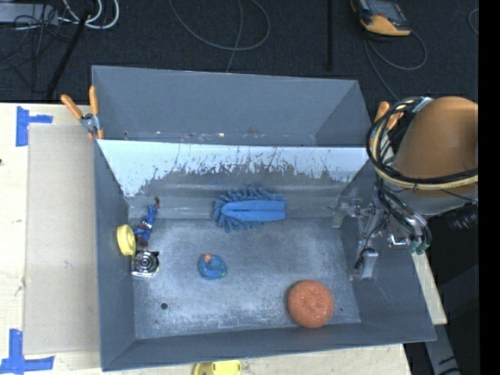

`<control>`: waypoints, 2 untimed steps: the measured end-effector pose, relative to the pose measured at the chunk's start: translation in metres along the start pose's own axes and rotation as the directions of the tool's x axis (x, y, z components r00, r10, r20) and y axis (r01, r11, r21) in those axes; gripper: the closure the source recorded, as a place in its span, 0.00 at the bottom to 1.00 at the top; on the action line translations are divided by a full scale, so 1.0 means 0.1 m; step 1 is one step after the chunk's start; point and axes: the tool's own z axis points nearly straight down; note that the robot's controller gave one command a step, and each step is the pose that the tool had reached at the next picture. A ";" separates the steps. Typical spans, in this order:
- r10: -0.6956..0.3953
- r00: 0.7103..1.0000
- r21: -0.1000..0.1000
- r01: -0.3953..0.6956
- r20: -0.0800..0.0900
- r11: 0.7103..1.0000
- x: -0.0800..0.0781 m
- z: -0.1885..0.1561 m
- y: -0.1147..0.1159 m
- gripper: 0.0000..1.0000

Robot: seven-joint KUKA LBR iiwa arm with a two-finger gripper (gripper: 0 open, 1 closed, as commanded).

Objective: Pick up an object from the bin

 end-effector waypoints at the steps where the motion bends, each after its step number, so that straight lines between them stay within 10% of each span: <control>1: -0.088 0.996 0.000 0.088 0.003 0.996 0.27 0.56 0.16 0.00; 2: -0.234 0.972 -0.002 0.234 -0.005 0.972 0.56 0.62 0.28 0.00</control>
Offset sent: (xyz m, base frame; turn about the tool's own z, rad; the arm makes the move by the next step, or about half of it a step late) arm -0.0610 0.0291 -0.0524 -0.2511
